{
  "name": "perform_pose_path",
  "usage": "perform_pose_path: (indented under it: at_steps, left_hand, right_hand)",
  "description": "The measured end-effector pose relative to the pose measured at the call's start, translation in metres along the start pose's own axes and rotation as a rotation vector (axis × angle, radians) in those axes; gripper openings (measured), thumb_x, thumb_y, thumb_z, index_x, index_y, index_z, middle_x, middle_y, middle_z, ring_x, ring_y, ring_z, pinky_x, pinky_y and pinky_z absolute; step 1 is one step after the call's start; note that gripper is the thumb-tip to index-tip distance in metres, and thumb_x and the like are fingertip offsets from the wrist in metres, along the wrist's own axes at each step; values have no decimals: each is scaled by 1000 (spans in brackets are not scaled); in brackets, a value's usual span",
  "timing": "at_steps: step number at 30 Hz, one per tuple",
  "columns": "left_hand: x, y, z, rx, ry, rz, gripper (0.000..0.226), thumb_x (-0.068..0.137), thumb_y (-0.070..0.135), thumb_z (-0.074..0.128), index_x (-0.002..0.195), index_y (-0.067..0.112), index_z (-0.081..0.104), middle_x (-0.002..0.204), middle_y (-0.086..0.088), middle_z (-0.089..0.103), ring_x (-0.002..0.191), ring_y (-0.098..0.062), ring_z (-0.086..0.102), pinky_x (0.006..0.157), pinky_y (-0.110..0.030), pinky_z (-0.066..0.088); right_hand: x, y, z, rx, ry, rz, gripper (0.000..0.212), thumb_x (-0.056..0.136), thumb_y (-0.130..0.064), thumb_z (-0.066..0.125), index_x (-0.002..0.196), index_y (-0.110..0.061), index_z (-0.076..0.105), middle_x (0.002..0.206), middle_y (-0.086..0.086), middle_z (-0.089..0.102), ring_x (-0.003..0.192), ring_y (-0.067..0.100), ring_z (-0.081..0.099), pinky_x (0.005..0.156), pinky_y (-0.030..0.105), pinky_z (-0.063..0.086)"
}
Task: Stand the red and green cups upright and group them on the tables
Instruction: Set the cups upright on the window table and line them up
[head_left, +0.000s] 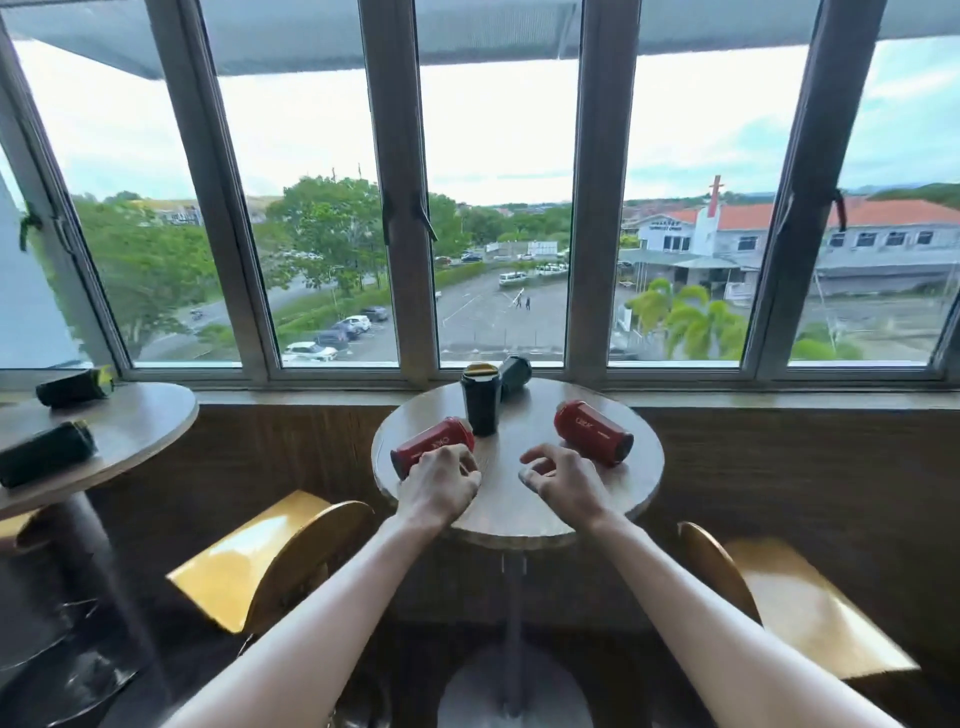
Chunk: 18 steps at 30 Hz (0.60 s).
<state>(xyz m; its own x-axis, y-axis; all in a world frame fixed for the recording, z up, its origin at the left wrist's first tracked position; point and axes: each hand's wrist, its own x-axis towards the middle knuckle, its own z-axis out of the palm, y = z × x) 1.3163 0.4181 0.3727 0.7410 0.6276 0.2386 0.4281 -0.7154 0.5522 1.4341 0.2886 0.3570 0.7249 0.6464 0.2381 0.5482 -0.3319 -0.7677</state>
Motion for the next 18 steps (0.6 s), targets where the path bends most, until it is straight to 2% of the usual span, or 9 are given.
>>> perform_pose_path:
  at_steps: [2, 4, 6, 8, 12, 14, 16, 18]
  left_hand:
    - [34, -7, 9, 20, 3, 6, 23, 91, 22, 63, 110, 13, 71, 114, -9, 73, 98, -23, 67, 80, -29, 51]
    - [68, -12, 15, 46, 11, 1, 23, 92, 20, 62, 112, 12, 69, 114, -8, 72, 95, -19, 64, 78, -26, 45]
    - [101, -19, 21, 47, 15, -30, 25, 91, 21, 61, 114, 17, 68, 115, -8, 71, 98, -21, 63, 86, -33, 50]
    - [133, -28, 28, 105, 8, -83, 33, 88, 30, 64, 119, 19, 64, 121, -9, 68, 110, -26, 61, 97, -42, 49]
    - [182, -51, 42, 261, -135, -234, 76, 75, 52, 74, 138, 18, 47, 143, -10, 48, 136, -30, 39, 114, -50, 32]
    - [201, -65, 50, 229, -198, -263, 83, 68, 54, 79, 137, 19, 47, 139, -8, 49, 133, -27, 42, 109, -42, 34]
    - [217, -80, 57, 164, -261, -281, 82, 61, 57, 83, 128, 23, 50, 125, -2, 57, 119, -21, 51, 93, -32, 39]
    - [230, -87, 61, 134, -326, -291, 80, 58, 58, 84, 124, 24, 52, 117, 1, 59, 110, -18, 53, 84, -30, 38]
  right_hand:
    - [37, 12, 8, 14, -25, -7, 24, 88, -19, 64, 110, -10, 68, 99, 6, 72, 83, 14, 66, 76, 23, 52]
    - [76, 23, 16, 13, -48, -26, 24, 88, -19, 64, 110, -11, 68, 102, 7, 73, 87, 16, 67, 80, 27, 54]
    - [119, 32, 23, 3, -75, -47, 25, 87, -20, 65, 110, -12, 69, 104, 8, 74, 90, 19, 68, 85, 34, 56]
    - [160, 37, 29, -17, -101, -71, 26, 86, -20, 66, 111, -12, 68, 108, 9, 73, 93, 20, 68, 89, 36, 55]
    - [229, 42, 42, -68, -119, -88, 35, 85, -19, 67, 119, -10, 64, 121, 13, 62, 105, 25, 62, 94, 34, 50]
    - [258, 42, 50, -123, -122, -85, 40, 84, -20, 67, 123, -11, 61, 127, 14, 55, 115, 29, 55, 99, 36, 45]
    - [284, 43, 58, -187, -144, -77, 49, 83, -24, 68, 129, -13, 55, 134, 15, 48, 124, 33, 46, 105, 41, 40]
    - [305, 43, 64, -268, -173, -71, 61, 80, -29, 71, 135, -15, 48, 140, 15, 41, 128, 35, 39, 108, 43, 34]
